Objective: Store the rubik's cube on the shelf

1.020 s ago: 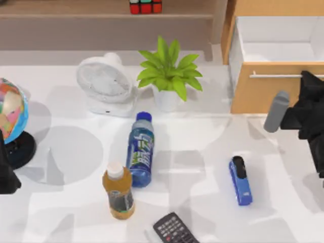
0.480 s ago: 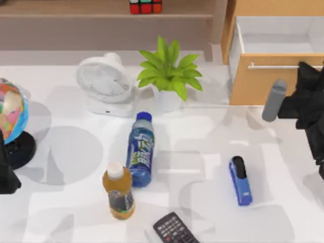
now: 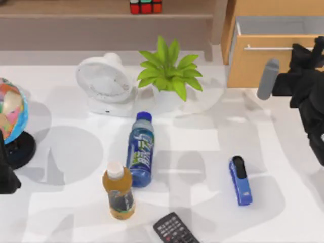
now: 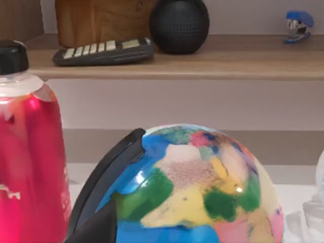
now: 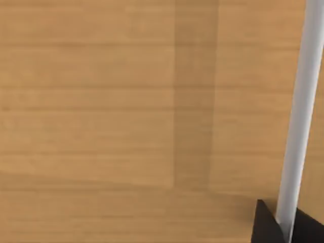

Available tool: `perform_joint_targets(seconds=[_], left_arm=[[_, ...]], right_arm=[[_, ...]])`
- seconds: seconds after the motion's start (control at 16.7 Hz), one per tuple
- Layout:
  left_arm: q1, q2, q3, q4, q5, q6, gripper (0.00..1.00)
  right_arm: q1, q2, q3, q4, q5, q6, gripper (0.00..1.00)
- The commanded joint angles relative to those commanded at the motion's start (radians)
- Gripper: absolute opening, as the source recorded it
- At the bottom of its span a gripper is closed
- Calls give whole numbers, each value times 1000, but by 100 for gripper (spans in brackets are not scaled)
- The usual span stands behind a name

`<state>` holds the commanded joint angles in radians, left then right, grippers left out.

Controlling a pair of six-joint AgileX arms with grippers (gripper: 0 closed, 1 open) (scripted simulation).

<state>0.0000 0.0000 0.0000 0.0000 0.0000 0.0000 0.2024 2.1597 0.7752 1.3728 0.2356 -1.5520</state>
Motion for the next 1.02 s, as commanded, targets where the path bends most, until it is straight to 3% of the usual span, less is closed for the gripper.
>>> perform_joint_targets(seconds=[0.48,1.02], left_arm=[[0,0,0,0,0,0,100],[0,0,0,0,0,0,100]], right_arm=[[-6,20,52,-33,-7,2,0],[-37,135,312,-178,-36,1,0]])
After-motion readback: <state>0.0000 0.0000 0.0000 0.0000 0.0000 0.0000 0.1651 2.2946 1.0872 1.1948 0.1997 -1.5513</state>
